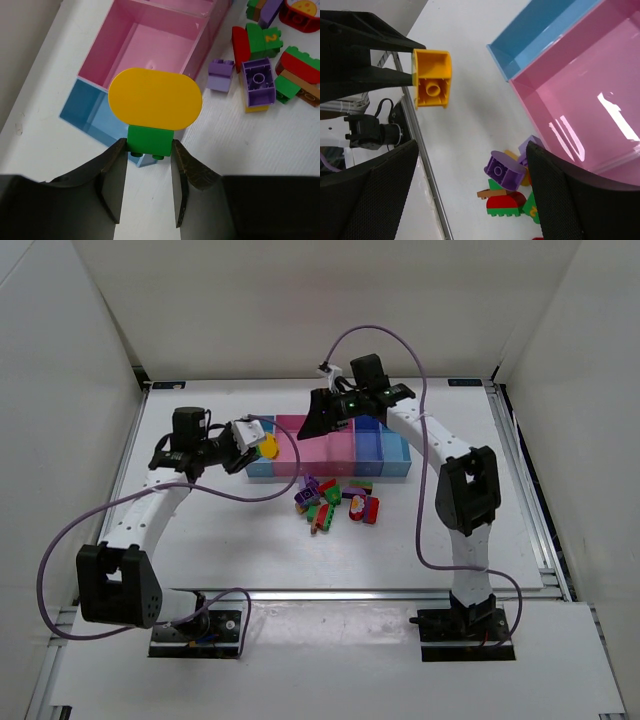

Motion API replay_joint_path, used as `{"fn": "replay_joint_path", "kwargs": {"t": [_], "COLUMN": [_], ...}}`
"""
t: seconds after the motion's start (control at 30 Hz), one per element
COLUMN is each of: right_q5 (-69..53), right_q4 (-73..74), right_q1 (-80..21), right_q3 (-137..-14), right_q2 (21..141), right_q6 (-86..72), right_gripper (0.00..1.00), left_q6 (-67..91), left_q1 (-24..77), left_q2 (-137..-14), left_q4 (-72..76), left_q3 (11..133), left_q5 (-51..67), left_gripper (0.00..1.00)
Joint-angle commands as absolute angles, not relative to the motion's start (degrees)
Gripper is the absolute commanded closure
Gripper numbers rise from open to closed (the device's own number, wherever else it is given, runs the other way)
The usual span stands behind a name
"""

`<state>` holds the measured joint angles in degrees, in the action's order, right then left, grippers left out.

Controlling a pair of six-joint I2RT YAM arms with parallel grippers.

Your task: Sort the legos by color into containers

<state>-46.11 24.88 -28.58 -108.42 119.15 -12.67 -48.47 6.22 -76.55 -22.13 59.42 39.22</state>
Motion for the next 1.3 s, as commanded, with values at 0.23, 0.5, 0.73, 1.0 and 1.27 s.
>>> {"fn": "replay_joint_path", "kwargs": {"t": [0.23, 0.5, 0.73, 1.0, 1.27], "right_q5": [-48.1, -50.7, -52.0, -52.5, -54.8], "right_q4": [24.9, 25.8, 27.2, 27.0, 25.5], "right_q1": [-31.5, -32.9, -33.8, -33.9, -33.8], "right_q3": [-113.6, -114.9, -115.4, -115.1, -114.9], "right_q2": [120.8, 121.0, 121.4, 122.0, 122.4], "right_q6": [-9.1, -6.8, -4.4, -4.7, -5.4], "right_gripper": [0.05, 0.04, 0.03, 0.20, 0.64], "left_q6": [-46.1, -46.0, -46.0, -46.1, -46.2], "left_q1": [11.2, 13.9, 15.0, 15.5, 16.5], "left_q2": [-75.9, -78.7, -79.3, -78.7, -78.1], "left_q4": [-16.4, -13.8, -12.0, -9.8, -7.6], "left_q3": [60.5, 61.9, 62.1, 60.8, 59.2], "left_q5": [37.4, 36.9, 36.0, 35.3, 34.5], "left_gripper": [0.90, 0.90, 0.90, 0.90, 0.90]}}
